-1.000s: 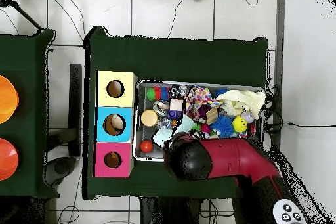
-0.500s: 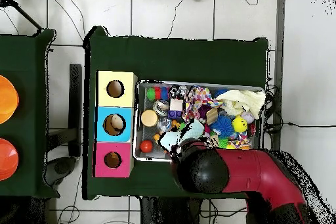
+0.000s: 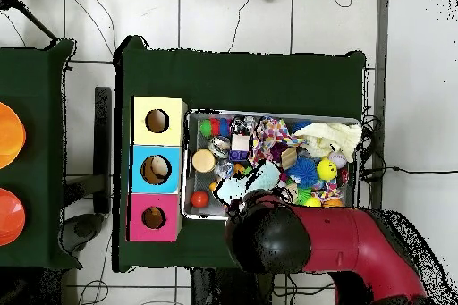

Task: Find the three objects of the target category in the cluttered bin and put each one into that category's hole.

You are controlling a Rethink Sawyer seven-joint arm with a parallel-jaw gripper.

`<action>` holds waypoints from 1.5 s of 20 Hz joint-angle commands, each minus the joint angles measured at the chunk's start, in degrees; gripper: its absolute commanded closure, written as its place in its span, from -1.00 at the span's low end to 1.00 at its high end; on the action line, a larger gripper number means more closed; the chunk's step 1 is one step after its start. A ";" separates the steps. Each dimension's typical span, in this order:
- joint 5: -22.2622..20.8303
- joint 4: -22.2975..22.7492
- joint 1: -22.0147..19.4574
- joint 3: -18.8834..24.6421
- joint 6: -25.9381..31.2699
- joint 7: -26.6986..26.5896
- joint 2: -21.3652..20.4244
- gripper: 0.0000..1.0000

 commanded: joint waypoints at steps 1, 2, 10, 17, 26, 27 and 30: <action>-2.44 4.54 0.85 3.80 -0.98 -6.37 1.79 1.00; -3.02 4.73 1.00 3.64 -1.97 -5.80 2.39 1.00; -7.39 1.90 0.74 2.60 -5.88 -4.46 9.91 1.00; -7.24 -1.33 -1.79 4.01 -2.26 -7.54 11.93 1.00; -8.01 -3.21 -5.17 5.94 -0.03 -10.72 13.38 1.00; -8.20 -3.21 -5.30 6.14 -0.19 -10.60 13.53 1.00; -8.89 -3.25 -5.52 6.58 -0.44 -10.08 13.88 1.00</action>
